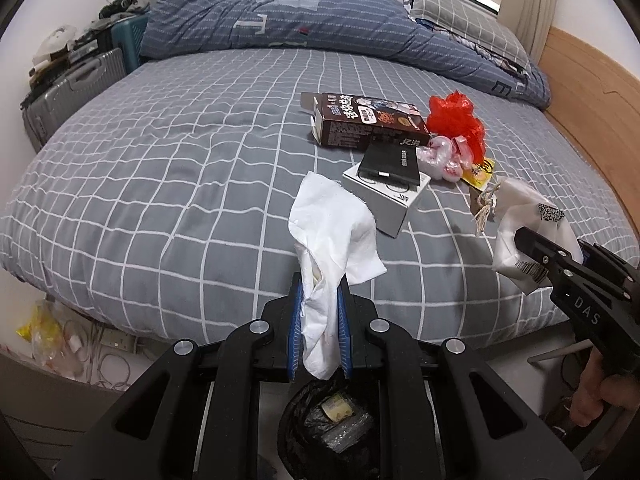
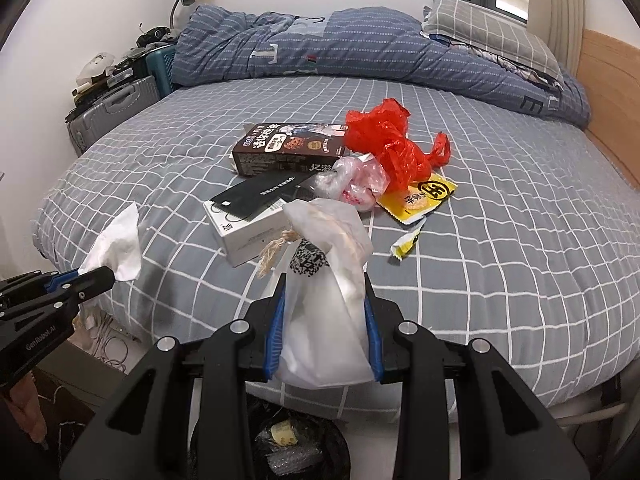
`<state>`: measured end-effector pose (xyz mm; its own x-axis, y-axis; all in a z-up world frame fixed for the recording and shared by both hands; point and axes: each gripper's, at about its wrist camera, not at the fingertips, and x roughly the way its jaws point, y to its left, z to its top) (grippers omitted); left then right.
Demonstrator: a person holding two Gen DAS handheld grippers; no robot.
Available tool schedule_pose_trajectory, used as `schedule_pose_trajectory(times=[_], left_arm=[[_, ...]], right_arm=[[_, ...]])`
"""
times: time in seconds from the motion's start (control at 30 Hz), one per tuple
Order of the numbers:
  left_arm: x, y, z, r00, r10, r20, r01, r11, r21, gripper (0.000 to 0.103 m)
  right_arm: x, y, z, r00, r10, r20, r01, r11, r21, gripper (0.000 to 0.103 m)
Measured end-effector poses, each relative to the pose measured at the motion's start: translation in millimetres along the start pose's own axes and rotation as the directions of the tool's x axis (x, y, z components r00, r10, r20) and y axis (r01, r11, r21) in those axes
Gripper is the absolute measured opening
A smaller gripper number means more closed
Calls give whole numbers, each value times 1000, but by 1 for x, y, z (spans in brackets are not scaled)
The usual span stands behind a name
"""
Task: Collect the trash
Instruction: 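Lift the tissue and white bag and carry them toward the bin, then carry the tissue and white bag down over the black bin with both tools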
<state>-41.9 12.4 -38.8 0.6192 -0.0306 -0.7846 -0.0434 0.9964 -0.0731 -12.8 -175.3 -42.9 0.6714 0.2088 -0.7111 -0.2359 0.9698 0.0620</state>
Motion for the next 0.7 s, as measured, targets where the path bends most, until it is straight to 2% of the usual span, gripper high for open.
schedule_pose_trajectory(times=[0.7], left_arm=[[-12,-8,-42,999,-6,-44,6,1000,12,15]], right_arm=[[-25,15,-37,999,22,-31,-22,1000,-1,32]])
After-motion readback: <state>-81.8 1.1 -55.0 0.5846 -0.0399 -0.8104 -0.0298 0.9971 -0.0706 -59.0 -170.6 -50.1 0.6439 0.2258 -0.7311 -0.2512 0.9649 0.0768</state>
